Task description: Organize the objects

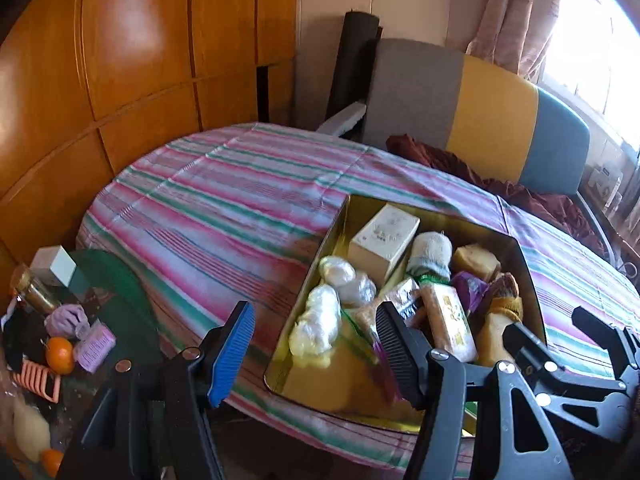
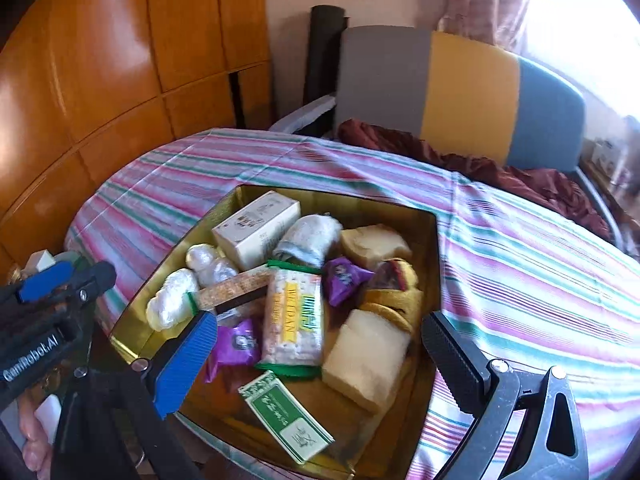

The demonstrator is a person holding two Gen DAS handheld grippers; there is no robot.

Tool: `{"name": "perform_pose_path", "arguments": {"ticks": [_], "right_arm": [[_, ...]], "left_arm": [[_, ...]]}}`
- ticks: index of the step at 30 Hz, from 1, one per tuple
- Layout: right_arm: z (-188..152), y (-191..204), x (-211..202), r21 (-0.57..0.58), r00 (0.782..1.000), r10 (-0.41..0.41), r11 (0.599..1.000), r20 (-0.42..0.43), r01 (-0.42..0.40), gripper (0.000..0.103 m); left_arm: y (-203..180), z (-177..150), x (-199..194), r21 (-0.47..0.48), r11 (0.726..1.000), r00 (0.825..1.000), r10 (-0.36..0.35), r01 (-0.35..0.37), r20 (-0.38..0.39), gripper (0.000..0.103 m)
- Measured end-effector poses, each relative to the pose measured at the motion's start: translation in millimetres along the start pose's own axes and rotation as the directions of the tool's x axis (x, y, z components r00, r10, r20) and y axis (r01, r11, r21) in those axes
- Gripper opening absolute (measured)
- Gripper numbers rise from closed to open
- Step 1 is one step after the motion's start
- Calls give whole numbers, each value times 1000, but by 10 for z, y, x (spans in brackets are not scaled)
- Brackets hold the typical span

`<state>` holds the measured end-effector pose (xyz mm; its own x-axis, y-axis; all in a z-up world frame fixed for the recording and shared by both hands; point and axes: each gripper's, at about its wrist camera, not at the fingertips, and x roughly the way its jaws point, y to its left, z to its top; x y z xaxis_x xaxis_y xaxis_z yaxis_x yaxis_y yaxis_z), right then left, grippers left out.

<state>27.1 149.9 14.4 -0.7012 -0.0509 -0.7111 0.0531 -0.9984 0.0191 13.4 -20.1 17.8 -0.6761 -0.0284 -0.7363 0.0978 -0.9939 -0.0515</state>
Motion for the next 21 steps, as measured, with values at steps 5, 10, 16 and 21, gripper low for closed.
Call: {"name": "perform_pose_path", "arguments": {"ticks": [5,10,16,21], "right_arm": [[-13,1,-82,7,1000,-26,1000,10,26,103],[-28,3,-79,12,999,-53,999,1,53,103],[-31,-46,-50,34,996,-89,995,-6,90,103],[-29,-116,-31,51,993,-117,992,-13,117,103]], "left_arm": [[-8,-53,80,-21,998,997,-54,53,-61,64],[-83,-94,35,-2,998,997,-62,62,-46,63],[-243,-131,-75,57,995,997,-76,76,-2,59],[-324,-150,-140,97,992,996,-81,78,28,58]]}}
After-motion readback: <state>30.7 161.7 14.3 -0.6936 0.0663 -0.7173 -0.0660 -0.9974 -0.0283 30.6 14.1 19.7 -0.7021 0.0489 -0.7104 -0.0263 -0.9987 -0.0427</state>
